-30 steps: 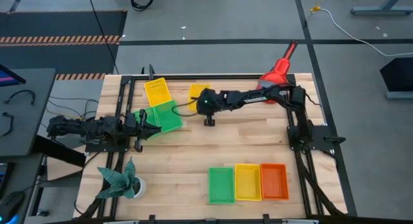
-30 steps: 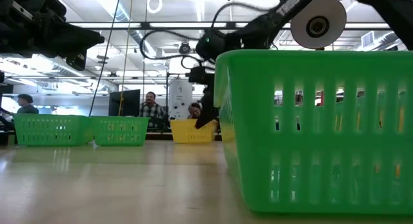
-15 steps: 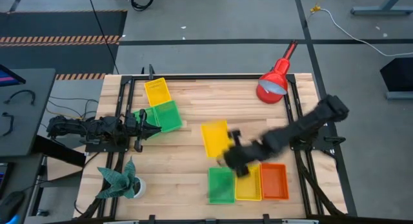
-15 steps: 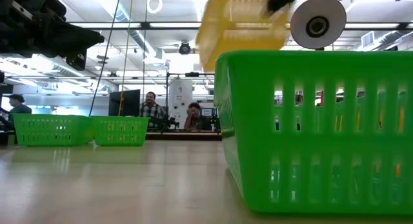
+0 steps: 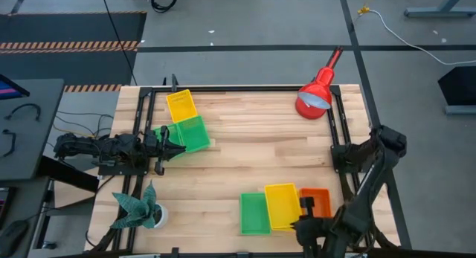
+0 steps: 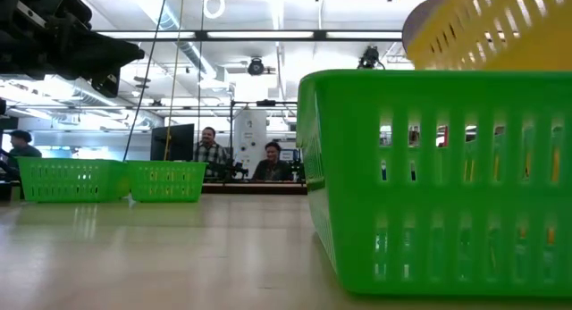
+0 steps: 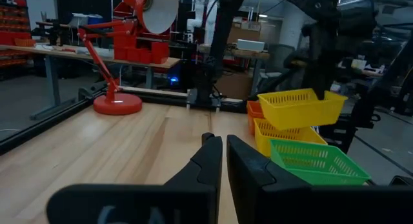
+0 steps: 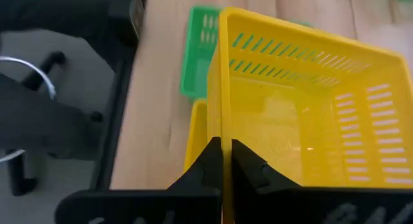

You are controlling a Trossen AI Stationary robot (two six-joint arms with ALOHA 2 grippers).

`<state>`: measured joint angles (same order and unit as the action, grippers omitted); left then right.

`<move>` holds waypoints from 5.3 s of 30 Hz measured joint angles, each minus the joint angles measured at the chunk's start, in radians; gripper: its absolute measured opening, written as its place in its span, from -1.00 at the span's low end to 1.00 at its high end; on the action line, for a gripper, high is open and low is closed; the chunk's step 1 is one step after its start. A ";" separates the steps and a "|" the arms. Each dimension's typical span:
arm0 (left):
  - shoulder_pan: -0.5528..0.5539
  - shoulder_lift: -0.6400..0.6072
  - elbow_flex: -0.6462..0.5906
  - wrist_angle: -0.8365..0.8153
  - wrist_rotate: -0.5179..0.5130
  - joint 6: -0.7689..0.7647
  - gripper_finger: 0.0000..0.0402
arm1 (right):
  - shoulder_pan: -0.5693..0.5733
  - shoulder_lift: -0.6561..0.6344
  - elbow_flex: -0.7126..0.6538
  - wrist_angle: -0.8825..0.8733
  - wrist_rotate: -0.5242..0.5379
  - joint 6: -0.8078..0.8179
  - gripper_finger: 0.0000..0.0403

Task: Stack baskets by color
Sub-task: Stack the top center yellow basket on the bottom right yellow basket, then stack the top yellow basket on the bottom yellow basket

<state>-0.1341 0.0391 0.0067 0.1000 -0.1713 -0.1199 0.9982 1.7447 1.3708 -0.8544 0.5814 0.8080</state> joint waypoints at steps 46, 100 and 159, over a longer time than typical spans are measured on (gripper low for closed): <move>0.000 0.000 0.000 0.002 0.000 0.050 -0.83 | -0.419 0.087 -0.307 0.901 -0.117 -0.556 -0.83; 0.871 1.593 1.192 -0.941 0.004 -0.379 -0.05 | -0.352 -0.201 -0.563 0.925 0.196 -0.704 -0.96; -0.082 1.798 1.905 -0.931 -0.180 -0.952 -0.95 | 0.382 -0.465 -0.562 0.612 0.709 -0.356 -0.97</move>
<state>-0.2163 1.8372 1.9116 -0.8313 -0.3510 -1.0722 1.3802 1.2793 0.8089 -0.2424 1.2904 0.4524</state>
